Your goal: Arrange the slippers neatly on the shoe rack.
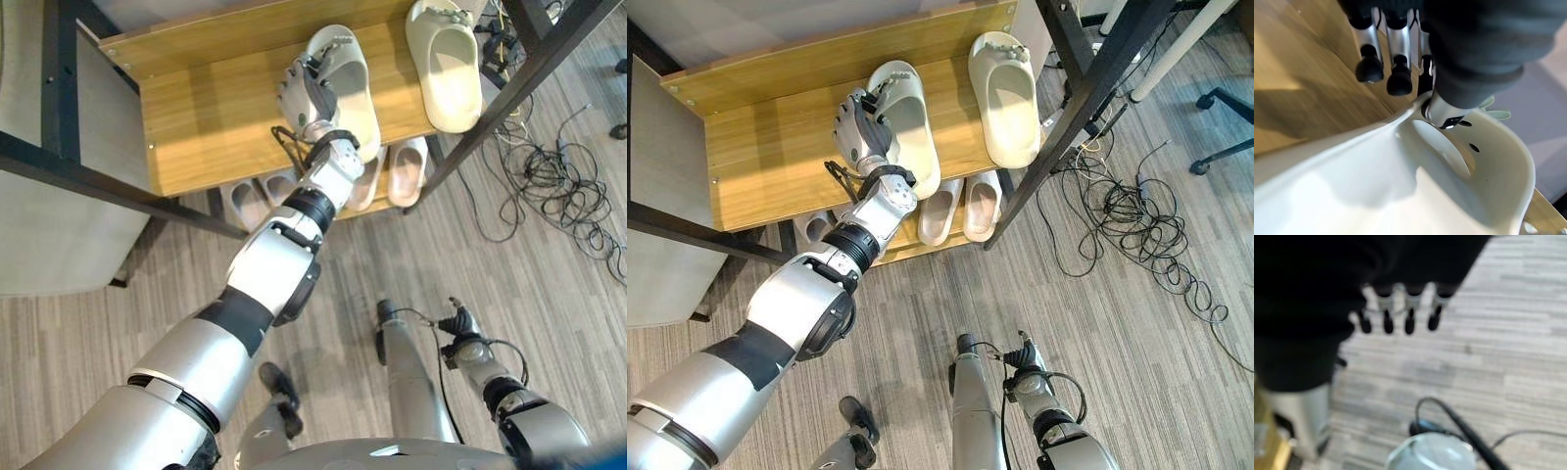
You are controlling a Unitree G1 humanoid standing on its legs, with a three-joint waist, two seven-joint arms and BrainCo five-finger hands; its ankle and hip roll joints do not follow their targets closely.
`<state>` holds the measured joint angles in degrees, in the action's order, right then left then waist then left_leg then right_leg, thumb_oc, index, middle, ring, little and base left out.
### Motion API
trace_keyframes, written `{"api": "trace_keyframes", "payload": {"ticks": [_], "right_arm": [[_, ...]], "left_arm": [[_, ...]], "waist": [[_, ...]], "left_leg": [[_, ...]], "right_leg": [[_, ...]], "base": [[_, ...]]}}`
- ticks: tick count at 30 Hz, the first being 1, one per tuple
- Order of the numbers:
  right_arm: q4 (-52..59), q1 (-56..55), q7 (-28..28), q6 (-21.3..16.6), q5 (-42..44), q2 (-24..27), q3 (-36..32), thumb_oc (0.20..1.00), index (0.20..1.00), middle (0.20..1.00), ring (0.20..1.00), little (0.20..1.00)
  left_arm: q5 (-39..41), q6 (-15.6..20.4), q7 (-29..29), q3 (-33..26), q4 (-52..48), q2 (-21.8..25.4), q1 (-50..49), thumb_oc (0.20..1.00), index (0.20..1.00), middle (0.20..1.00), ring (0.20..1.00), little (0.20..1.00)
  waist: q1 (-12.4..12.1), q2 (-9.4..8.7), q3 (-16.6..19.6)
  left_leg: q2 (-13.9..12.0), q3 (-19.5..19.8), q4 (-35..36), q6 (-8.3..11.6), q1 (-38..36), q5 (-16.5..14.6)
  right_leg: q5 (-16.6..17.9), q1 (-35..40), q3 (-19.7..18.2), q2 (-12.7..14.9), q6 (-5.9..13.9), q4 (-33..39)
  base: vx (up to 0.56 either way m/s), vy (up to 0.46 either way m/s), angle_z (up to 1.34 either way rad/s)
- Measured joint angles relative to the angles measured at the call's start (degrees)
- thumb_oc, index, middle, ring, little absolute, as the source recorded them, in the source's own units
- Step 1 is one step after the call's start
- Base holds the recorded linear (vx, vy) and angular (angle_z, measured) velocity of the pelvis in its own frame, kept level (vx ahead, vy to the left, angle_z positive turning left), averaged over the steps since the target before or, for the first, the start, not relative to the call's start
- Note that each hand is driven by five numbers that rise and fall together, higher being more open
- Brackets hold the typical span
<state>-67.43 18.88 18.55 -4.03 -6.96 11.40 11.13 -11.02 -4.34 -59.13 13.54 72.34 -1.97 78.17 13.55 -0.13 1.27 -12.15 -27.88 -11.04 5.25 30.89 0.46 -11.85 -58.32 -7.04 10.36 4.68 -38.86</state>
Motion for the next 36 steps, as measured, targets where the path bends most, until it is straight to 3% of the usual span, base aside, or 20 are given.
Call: {"api": "trace_keyframes", "payload": {"ticks": [14,17,19,28,29,30,32,36], "right_arm": [[-1.17,1.34,0.10,-0.02,0.01,-0.30,-0.04,1.000,1.000,1.000,1.000,1.000],[-1.96,1.78,-0.12,-0.06,0.00,-0.89,0.10,1.000,1.000,1.000,1.000,1.000],[-2.43,1.75,-0.16,-0.05,-0.01,-1.32,0.09,1.000,1.000,1.000,1.000,1.000],[-5.55,1.91,-0.02,-0.14,-0.01,-1.97,0.01,1.000,1.000,1.000,1.000,1.000],[-5.74,1.85,0.10,-0.13,-0.02,-1.96,0.02,1.000,1.000,1.000,1.000,1.000],[-5.79,1.86,0.19,-0.15,-0.02,-1.96,0.02,1.000,1.000,1.000,1.000,1.000],[-5.90,1.75,0.45,-0.16,-0.02,-2.06,-0.04,1.000,1.000,1.000,1.000,1.000],[-6.70,2.08,0.83,-0.18,-0.07,-2.66,-0.20,1.000,1.000,1.000,1.000,1.000]], "left_arm": [[3.76,-0.71,0.33,-1.21,3.85,-1.94,3.72,0.200,0.200,0.200,0.200,0.200],[3.80,-1.14,-1.38,-1.28,6.09,-1.88,3.94,0.235,0.235,0.235,0.235,0.235],[4.99,-1.27,-2.44,-1.27,6.65,-1.70,3.98,0.200,0.200,0.200,0.200,0.200],[6.08,-1.27,-5.22,-1.65,8.24,-1.35,4.39,0.200,0.200,0.200,0.200,0.200],[6.79,-1.26,-5.22,-1.76,8.39,-1.34,4.61,0.225,0.225,0.225,0.225,0.225],[7.84,-1.28,-5.21,-1.86,8.53,-1.19,5.09,0.363,0.363,0.363,0.363,0.363],[9.57,-1.25,-5.13,-2.92,9.16,-1.00,5.97,0.495,0.495,0.495,0.495,0.495],[15.00,-1.07,-4.94,-4.62,10.66,0.44,6.89,0.482,0.482,0.482,0.482,0.482]], "waist": [[1.37,0.71,0.71],[1.54,0.77,1.27],[1.64,0.89,2.15],[1.90,0.78,2.81],[1.92,0.73,2.88],[1.94,0.69,2.91],[1.92,0.68,3.03],[1.81,0.76,3.72]], "left_leg": [[0.24,-1.27,2.76,1.34,-1.02,1.30],[0.13,-1.70,3.42,1.40,-1.76,1.61],[0.19,-2.27,4.14,1.45,-1.92,1.85],[0.03,-3.15,4.88,1.74,-2.17,2.15],[0.01,-3.14,4.91,1.73,-2.18,2.20],[0.01,-3.14,4.96,1.74,-2.21,2.22],[0.03,-3.14,5.00,1.75,-2.24,2.22],[0.42,-3.14,6.40,2.54,-3.12,2.85]], "right_leg": [[0.16,-0.63,-0.19,-0.51,-0.28,-0.35],[0.22,-0.65,-0.69,-1.19,-0.38,-0.31],[0.23,-1.11,-1.01,-1.47,-0.40,-0.34],[0.54,-1.79,-1.69,-2.07,-0.85,-0.25],[0.55,-1.79,-1.68,-2.07,-0.87,-0.26],[0.58,-1.79,-1.69,-2.09,-0.92,-0.26],[0.65,-1.79,-1.69,-2.06,-0.99,-0.24],[0.78,-1.55,-1.68,-2.04,-0.99,-0.20]], "base": [[0.03,-0.014,-0.01],[0.04,-0.015,-0.11],[0.03,-0.001,-0.12],[0.01,-0.006,-0.05],[0.00,0.000,0.00],[0.00,0.000,0.00],[0.01,0.018,0.00],[0.01,0.018,0.00]]}}
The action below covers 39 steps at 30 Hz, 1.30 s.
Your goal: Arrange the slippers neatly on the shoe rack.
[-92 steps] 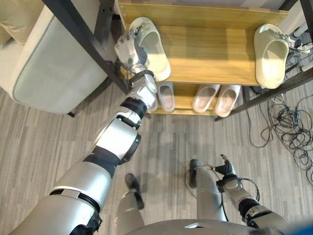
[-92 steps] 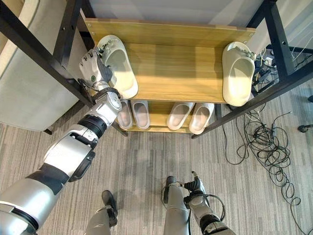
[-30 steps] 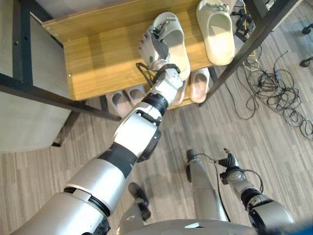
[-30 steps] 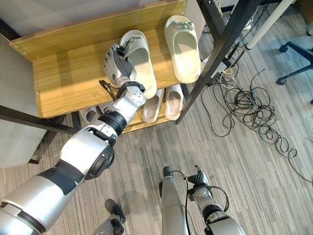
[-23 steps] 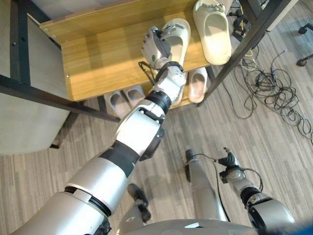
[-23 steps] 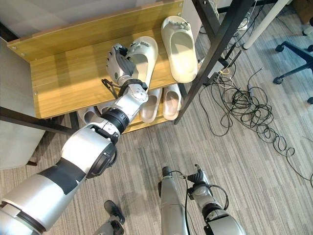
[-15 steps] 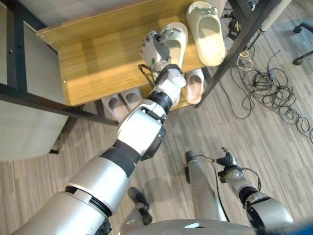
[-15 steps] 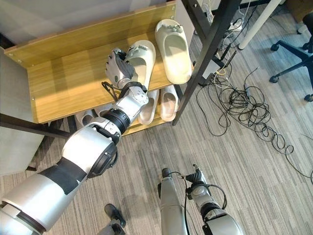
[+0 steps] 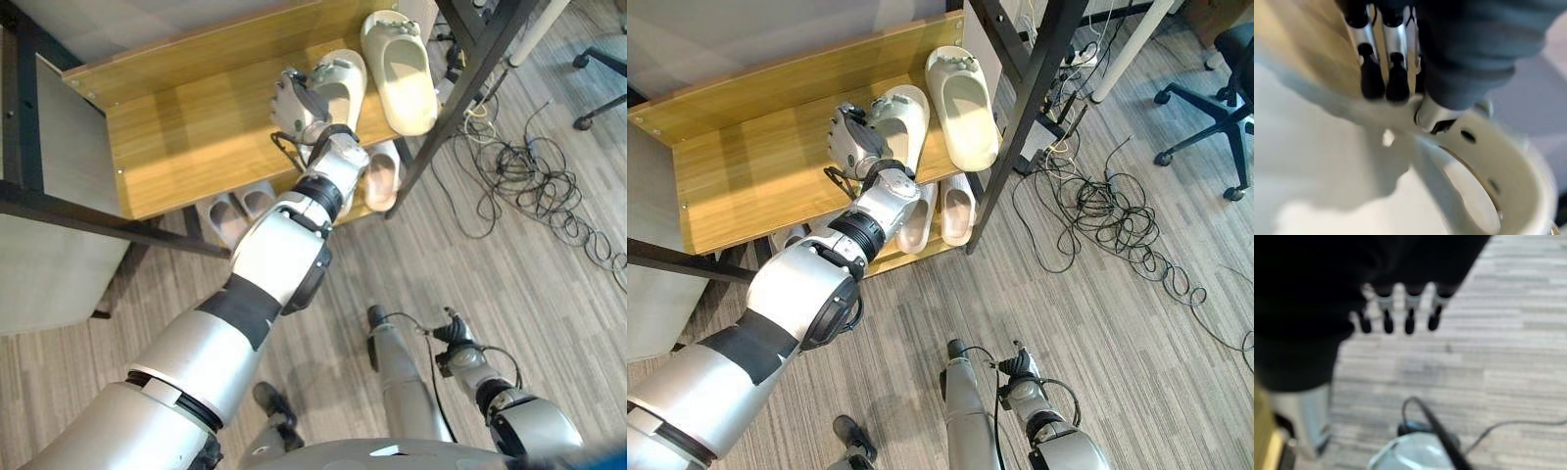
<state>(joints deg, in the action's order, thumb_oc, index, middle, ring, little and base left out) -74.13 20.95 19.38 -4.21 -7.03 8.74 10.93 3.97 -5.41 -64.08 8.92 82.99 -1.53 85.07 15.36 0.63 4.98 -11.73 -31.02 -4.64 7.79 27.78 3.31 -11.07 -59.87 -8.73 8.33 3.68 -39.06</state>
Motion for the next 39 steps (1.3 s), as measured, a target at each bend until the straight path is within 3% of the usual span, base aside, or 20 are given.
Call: {"api": "trace_keyframes", "payload": {"ticks": [5,8,9,10,15,21,29,39], "right_arm": [[-0.50,0.50,0.55,-0.01,-0.03,-0.52,-0.19,1.000,1.000,1.000,1.000,1.000],[-1.12,0.64,1.07,-0.07,-0.04,-1.41,-1.16,1.000,1.000,1.000,1.000,1.000],[-1.45,0.89,1.09,-0.05,-0.05,-1.67,-1.27,1.000,1.000,1.000,1.000,1.000],[-1.90,1.02,1.10,-0.04,-0.05,-1.73,-1.27,1.000,1.000,1.000,1.000,1.000],[-2.24,1.35,1.23,-0.04,-0.06,-1.58,-1.28,1.000,1.000,1.000,1.000,1.000],[-2.33,1.79,1.62,-0.03,-0.06,-1.49,-1.34,1.000,1.000,1.000,1.000,1.000],[-2.81,1.61,2.24,0.00,-0.06,-1.22,-1.47,1.000,1.000,1.000,1.000,1.000],[-1.93,1.16,3.30,0.03,-0.03,-0.29,-1.63,1.000,1.000,1.000,1.000,1.000]], "left_arm": [[1.55,0.29,-1.11,0.22,1.78,1.55,0.71,0.369,0.369,0.369,0.369,0.369],[1.68,0.29,-2.60,0.25,2.28,2.13,0.75,0.426,0.426,0.426,0.426,0.426],[1.68,0.31,-3.55,0.62,2.31,2.10,0.75,0.900,0.900,0.900,0.900,0.900],[1.68,0.71,-3.98,0.62,2.31,2.04,0.78,1.000,1.000,1.000,1.000,1.000],[1.96,2.21,-3.76,0.58,2.27,1.40,1.69,1.000,1.000,1.000,1.000,1.000],[4.77,3.12,0.33,-0.51,2.13,-0.07,2.11,1.000,1.000,1.000,1.000,1.000],[6.12,3.63,0.47,-0.49,1.40,0.02,3.50,1.000,1.000,1.000,1.000,1.000],[5.54,6.44,1.61,-0.69,-4.43,3.28,3.31,1.000,1.000,1.000,1.000,1.000]], "waist": [[-0.51,0.04,0.02],[-0.76,0.08,0.04],[-0.84,0.13,0.07],[-0.86,0.16,0.07],[-0.86,0.53,0.16],[-1.64,1.50,0.15],[-2.39,2.62,-0.20],[-2.82,3.85,-3.55]], "left_leg": [[0.35,0.05,1.62,0.38,-0.89,1.04],[0.41,0.08,1.65,0.18,-0.90,1.26],[0.49,0.09,1.70,0.03,-0.92,1.40],[0.54,0.09,1.69,0.03,-0.94,1.40],[0.61,0.02,1.65,0.02,-0.99,1.41],[0.68,0.02,1.69,-0.02,-1.09,1.45],[0.83,0.02,1.71,-0.34,-1.22,1.70],[0.90,0.97,1.32,-0.22,-1.86,1.89]], "right_leg": [[0.22,0.43,0.13,-0.01,-0.01,0.11],[0.25,0.43,0.14,-0.01,-0.03,0.00],[0.26,0.43,0.14,-0.02,-0.05,0.02],[0.26,0.43,0.10,-0.02,-0.05,0.02],[0.39,0.43,-0.03,0.00,-0.03,0.00],[0.41,0.43,-0.12,0.00,-0.03,-0.09],[0.41,0.42,-0.25,0.01,-0.04,-0.17],[0.35,1.37,0.19,0.57,0.01,-1.01]], "base": [[-0.01,0.011,0.02],[0.00,0.021,0.02],[0.00,0.000,0.00],[0.00,0.000,0.00],[0.00,0.006,0.00],[-0.01,0.004,0.00],[0.00,0.000,0.00],[-0.01,-0.003,0.04]]}}
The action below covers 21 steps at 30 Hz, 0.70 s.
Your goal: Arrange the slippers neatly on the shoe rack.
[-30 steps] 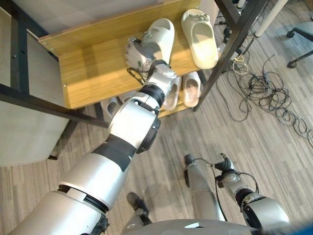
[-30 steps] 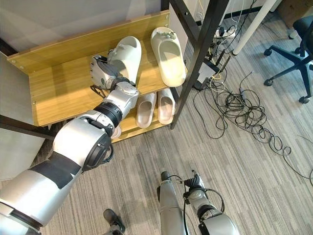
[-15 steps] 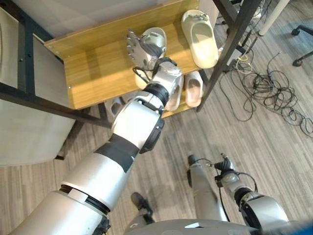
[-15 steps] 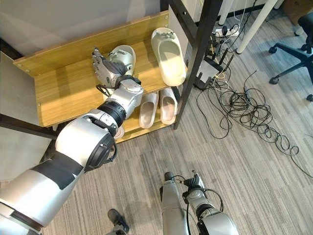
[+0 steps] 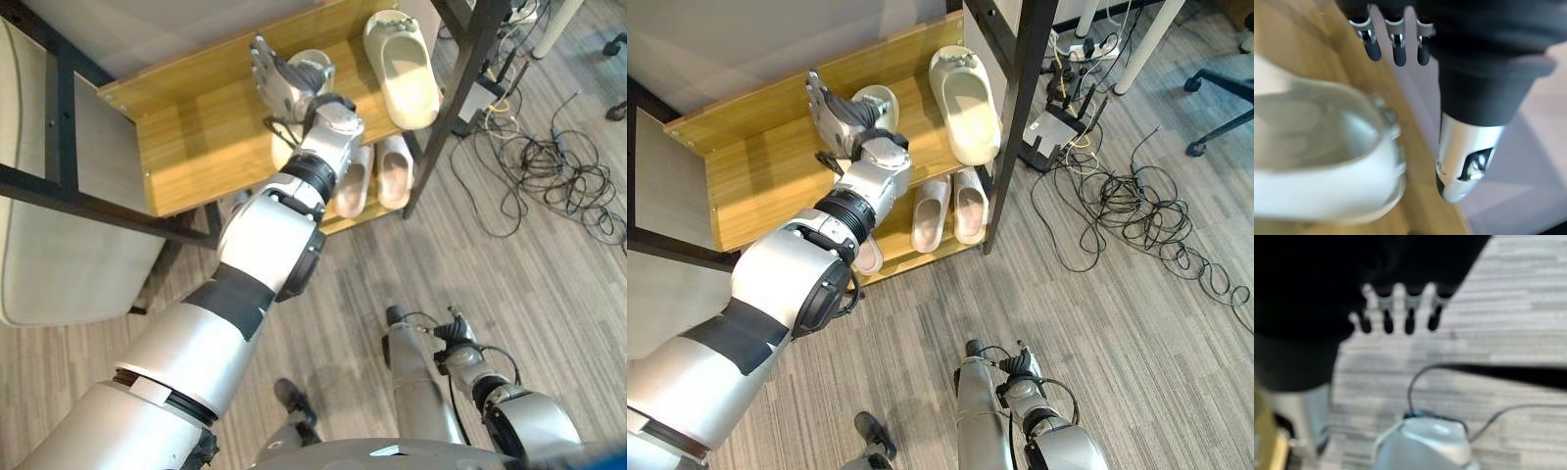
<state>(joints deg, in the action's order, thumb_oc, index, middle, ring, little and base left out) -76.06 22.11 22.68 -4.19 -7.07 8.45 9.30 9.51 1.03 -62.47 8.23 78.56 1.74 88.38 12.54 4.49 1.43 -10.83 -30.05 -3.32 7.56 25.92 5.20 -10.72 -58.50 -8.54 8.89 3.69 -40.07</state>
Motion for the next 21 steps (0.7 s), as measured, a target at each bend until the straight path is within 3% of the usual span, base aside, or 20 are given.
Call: {"api": "trace_keyframes", "payload": {"ticks": [9,14,18,21], "right_arm": [[0.29,-1.42,0.15,-0.05,0.08,1.19,-2.06,1.000,1.000,1.000,1.000,1.000],[0.87,-1.81,0.19,-0.53,0.13,0.40,-2.10,1.000,1.000,1.000,1.000,1.000],[1.35,-1.58,0.22,-0.79,0.17,0.51,-2.31,1.000,1.000,1.000,1.000,1.000],[1.93,-1.91,0.25,-0.83,0.26,-0.10,-2.38,1.000,1.000,1.000,1.000,1.000]], "left_arm": [[-2.38,0.17,-0.75,-1.29,-0.27,2.72,-5.75,1.000,1.000,1.000,1.000,1.000],[-4.00,-1.05,-1.15,-2.67,-0.24,3.14,-8.55,1.000,1.000,1.000,1.000,1.000],[-3.81,-2.04,1.40,-4.68,-1.33,3.11,-9.11,1.000,1.000,1.000,1.000,1.000],[-3.06,-2.24,4.11,-6.14,-8.21,2.71,-11.80,1.000,1.000,1.000,1.000,1.000]], "waist": [[-0.49,-0.39,-2.08],[-1.07,-1.55,-2.98],[-1.30,-1.54,-2.99],[-1.56,-1.54,-2.99]], "left_leg": [[-0.31,3.11,-0.92,-0.01,0.99,0.05],[-1.35,4.70,-2.09,-0.22,1.74,0.69],[-1.23,5.54,-1.97,-0.23,2.40,0.68],[-1.08,5.63,-1.97,-0.23,2.55,0.68]], "right_leg": [[-0.09,1.61,2.54,1.37,0.06,0.22],[-0.15,2.90,4.34,1.44,-0.25,0.48],[-0.27,2.89,5.03,1.89,-0.31,0.60],[-0.29,2.89,5.18,2.15,-0.28,0.59]], "base": [[-0.01,-0.007,0.14],[-0.06,-0.030,0.11],[-0.01,0.010,0.10],[0.00,0.005,0.03]]}}
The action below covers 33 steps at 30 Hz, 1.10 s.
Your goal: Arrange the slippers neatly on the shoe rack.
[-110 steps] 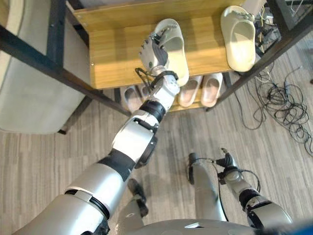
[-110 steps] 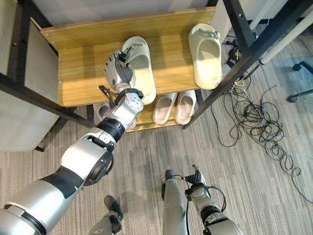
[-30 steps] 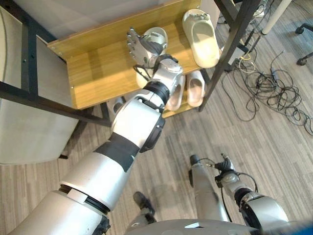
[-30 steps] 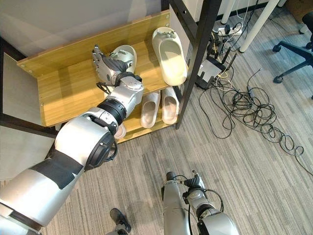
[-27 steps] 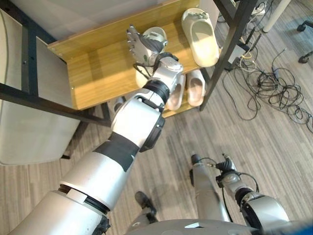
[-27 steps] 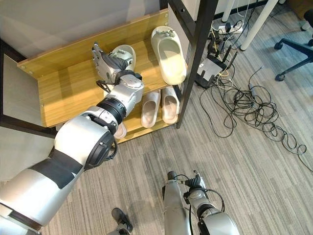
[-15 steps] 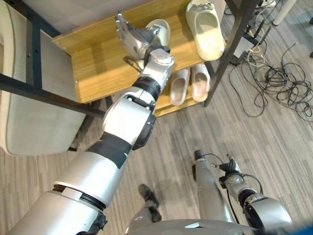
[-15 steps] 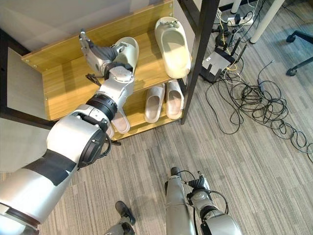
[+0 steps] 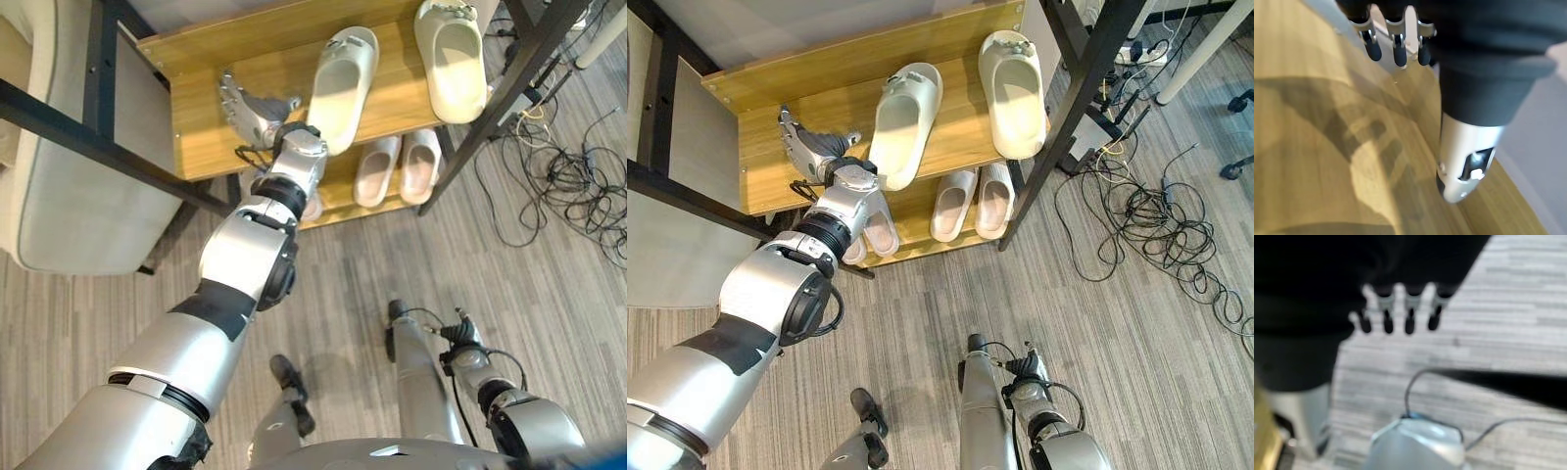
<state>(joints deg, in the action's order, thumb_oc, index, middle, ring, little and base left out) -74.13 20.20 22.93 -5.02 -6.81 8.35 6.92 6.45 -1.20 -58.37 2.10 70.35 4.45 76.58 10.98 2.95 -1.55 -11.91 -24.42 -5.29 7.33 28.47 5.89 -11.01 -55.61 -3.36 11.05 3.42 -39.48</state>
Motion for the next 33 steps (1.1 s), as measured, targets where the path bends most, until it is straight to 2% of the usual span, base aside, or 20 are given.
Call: {"api": "trace_keyframes", "payload": {"ticks": [2,4,8,12,13,17,24,33], "right_arm": [[0.03,-0.37,0.04,0.02,0.02,-0.71,-0.04,1.000,1.000,1.000,1.000,1.000],[0.36,-0.28,0.29,0.09,1.06,-0.59,-0.58,1.000,1.000,1.000,1.000,1.000],[1.74,-0.34,0.56,0.35,1.52,-0.72,-1.43,1.000,1.000,1.000,1.000,1.000],[2.12,0.08,1.08,0.83,2.04,-1.06,-1.96,1.000,1.000,1.000,1.000,1.000],[2.29,0.18,1.30,1.10,2.07,-0.88,-2.03,1.000,1.000,1.000,1.000,1.000],[2.28,0.37,1.53,1.41,2.14,-0.54,-2.10,1.000,1.000,1.000,1.000,1.000],[2.37,0.26,2.15,1.77,2.15,-0.44,-2.19,1.000,1.000,1.000,1.000,1.000],[2.38,0.29,2.11,1.71,2.14,-0.48,-2.19,1.000,1.000,1.000,1.000,1.000]], "left_arm": [[1.73,-0.64,2.31,-0.76,-3.99,-0.98,-1.26,1.000,1.000,1.000,1.000,1.000],[5.01,-1.33,7.84,-2.93,-13.26,-3.78,-4.92,1.000,1.000,1.000,1.000,1.000],[11.81,-3.43,14.92,-4.36,-22.84,-6.80,-8.35,1.000,1.000,1.000,1.000,1.000],[15.35,-5.42,18.79,-4.17,-24.32,-7.49,-9.45,1.000,1.000,1.000,1.000,1.000],[15.40,-5.70,19.65,-3.79,-25.38,-7.40,-10.28,1.000,1.000,1.000,1.000,1.000],[13.05,-6.29,20.03,-0.11,-26.11,-5.02,-12.53,1.000,1.000,1.000,1.000,1.000],[6.41,-10.90,21.72,0.09,-26.29,-3.86,-12.70,1.000,1.000,1.000,1.000,1.000],[3.16,-12.31,24.59,0.30,-26.93,-3.98,-12.63,1.000,1.000,1.000,1.000,1.000]], "waist": [[-0.50,0.01,0.00],[-1.63,0.01,-0.02],[-2.45,0.12,-0.11],[-2.78,0.49,-0.36],[-2.74,1.04,-0.72],[-2.85,1.39,-0.92],[-3.51,1.50,-1.01],[-3.86,1.49,-1.01]], "left_leg": [[0.02,0.04,0.00,0.00,0.02,0.00],[0.07,0.09,-0.04,-0.01,0.00,0.00],[0.11,0.31,-0.15,-0.01,-0.04,0.00],[0.37,1.04,-0.40,-0.01,0.07,0.00],[0.51,1.36,-0.45,-0.01,0.24,-0.01],[0.51,1.42,-0.79,-0.02,0.42,-0.01],[0.51,1.45,-0.79,-0.04,0.47,0.00],[0.46,1.51,-0.80,-0.12,0.43,0.05]], "right_leg": [[0.00,0.00,0.03,0.05,0.00,-0.02],[-0.04,0.05,0.16,0.21,0.04,-0.31],[-0.08,0.09,0.21,0.32,0.03,-0.51],[-0.28,0.16,0.35,0.75,0.15,-0.67],[-0.66,0.19,0.44,0.99,0.74,-0.75],[-0.74,0.17,0.55,1.05,0.73,-0.86],[-0.78,0.08,0.56,1.06,0.47,-1.14],[-1.10,0.05,0.67,1.09,0.27,-1.57]], "base": [[0.00,0.015,0.01],[0.00,0.000,0.00],[0.00,0.000,0.00],[0.00,0.011,0.07],[0.00,0.004,0.11],[0.00,0.001,0.02],[0.00,0.000,0.00],[0.00,0.000,0.00]]}}
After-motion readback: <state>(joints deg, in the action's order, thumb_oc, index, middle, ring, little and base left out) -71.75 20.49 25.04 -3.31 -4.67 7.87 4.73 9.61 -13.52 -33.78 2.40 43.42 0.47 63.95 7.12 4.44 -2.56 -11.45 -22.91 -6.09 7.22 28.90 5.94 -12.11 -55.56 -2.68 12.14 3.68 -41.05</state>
